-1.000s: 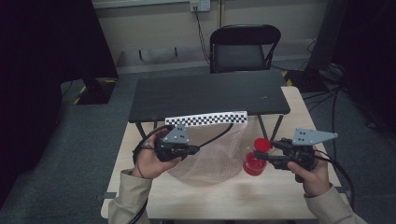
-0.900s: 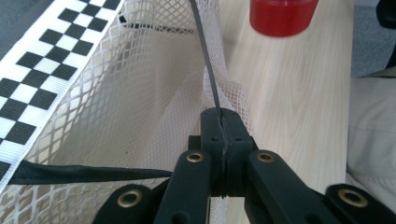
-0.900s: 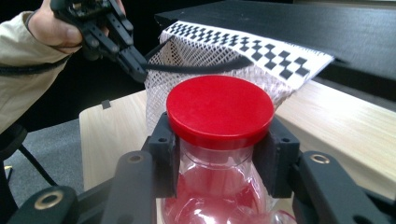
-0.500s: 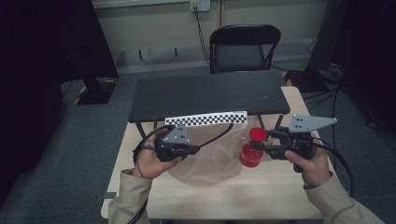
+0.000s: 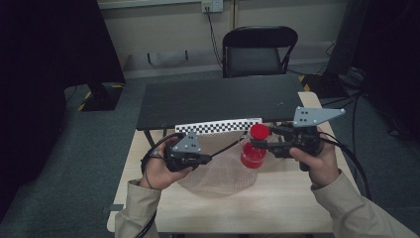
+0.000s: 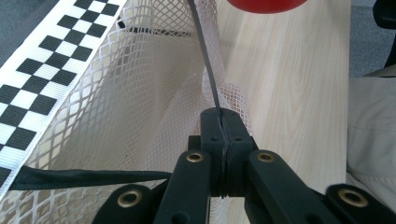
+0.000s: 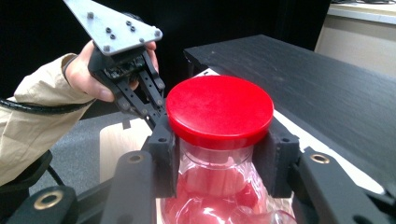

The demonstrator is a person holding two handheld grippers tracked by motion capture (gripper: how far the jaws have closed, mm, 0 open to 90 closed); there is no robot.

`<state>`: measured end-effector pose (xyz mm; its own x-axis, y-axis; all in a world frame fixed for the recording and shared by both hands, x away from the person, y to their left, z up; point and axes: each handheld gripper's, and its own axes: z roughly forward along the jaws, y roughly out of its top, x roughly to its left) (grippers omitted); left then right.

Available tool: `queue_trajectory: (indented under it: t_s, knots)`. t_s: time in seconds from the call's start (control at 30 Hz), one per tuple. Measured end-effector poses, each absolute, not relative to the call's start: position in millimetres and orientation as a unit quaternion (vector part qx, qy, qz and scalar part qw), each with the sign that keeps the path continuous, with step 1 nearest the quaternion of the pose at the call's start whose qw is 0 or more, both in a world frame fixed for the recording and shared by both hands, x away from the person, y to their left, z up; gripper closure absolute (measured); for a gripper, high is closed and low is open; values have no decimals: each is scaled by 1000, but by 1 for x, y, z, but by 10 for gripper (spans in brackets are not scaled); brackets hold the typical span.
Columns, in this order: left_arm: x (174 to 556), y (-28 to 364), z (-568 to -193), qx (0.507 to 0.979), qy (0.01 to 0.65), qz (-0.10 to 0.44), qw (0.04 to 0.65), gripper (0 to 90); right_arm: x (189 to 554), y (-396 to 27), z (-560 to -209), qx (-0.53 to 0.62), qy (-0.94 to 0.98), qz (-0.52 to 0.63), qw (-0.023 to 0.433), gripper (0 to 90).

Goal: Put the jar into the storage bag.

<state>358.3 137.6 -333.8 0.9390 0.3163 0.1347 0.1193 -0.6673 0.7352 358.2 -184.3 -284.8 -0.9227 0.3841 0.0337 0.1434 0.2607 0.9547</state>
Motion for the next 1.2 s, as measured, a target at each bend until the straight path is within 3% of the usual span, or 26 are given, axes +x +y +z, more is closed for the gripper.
queue_trajectory:
  t_s: [0.47, 1.2]
  knots:
    - [359, 138, -334, 904, 117, 125, 392, 897, 374, -156, -261, 149, 787, 590, 105, 561]
    - [358, 141, -332, 899, 113, 126, 404, 896, 402, -101, -264, 127, 784, 600, 98, 561]
